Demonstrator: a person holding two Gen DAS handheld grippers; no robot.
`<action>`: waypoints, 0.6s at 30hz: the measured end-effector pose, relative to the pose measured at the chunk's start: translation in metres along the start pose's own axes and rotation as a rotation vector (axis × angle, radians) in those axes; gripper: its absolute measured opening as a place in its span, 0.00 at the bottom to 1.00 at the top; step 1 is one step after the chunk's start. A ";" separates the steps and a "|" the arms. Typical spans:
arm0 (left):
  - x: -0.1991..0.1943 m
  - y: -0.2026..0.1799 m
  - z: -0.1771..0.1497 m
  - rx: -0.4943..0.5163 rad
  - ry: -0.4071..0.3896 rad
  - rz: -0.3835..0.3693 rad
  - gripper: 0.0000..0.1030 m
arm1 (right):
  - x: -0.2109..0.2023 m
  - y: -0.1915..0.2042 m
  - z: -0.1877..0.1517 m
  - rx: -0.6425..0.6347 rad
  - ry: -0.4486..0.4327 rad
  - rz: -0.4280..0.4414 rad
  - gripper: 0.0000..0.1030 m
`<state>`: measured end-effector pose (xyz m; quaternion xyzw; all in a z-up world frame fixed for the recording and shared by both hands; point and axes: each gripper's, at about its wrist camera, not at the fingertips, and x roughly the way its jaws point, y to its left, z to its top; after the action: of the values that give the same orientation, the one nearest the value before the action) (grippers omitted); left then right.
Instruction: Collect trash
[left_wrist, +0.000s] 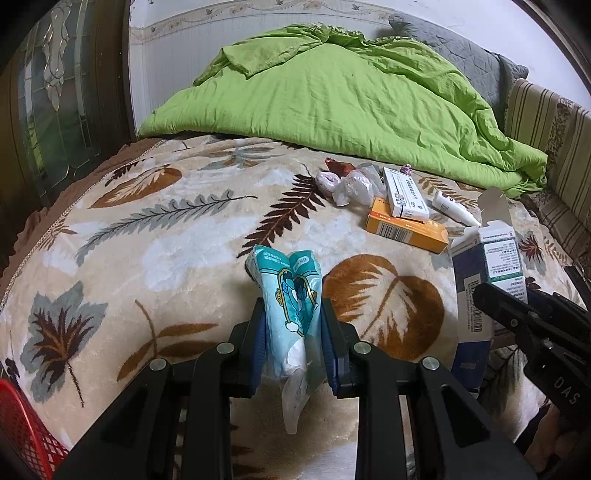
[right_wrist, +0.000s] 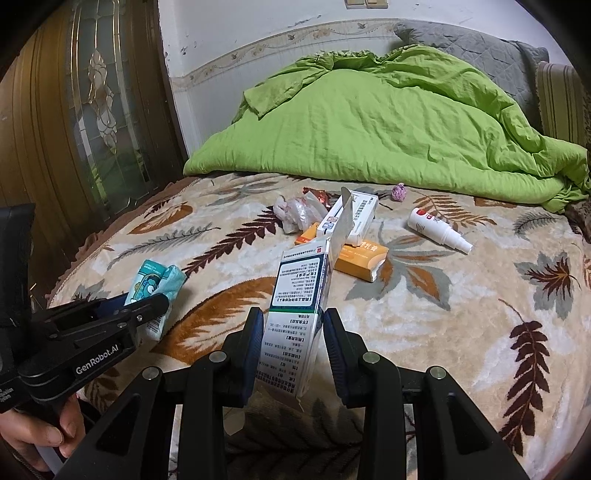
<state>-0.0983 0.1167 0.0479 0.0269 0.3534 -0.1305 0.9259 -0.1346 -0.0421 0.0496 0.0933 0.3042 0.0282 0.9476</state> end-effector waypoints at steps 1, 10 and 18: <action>0.000 0.000 0.000 0.001 -0.001 0.000 0.25 | -0.001 0.000 0.000 0.007 -0.001 0.003 0.35; -0.002 0.000 0.002 0.021 -0.013 0.005 0.25 | -0.011 -0.004 0.001 0.058 0.007 0.032 0.35; -0.006 -0.003 0.000 0.026 -0.026 0.008 0.25 | -0.013 0.000 0.000 0.061 0.024 0.039 0.35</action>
<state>-0.1034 0.1147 0.0520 0.0386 0.3393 -0.1314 0.9307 -0.1453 -0.0431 0.0571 0.1276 0.3142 0.0383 0.9400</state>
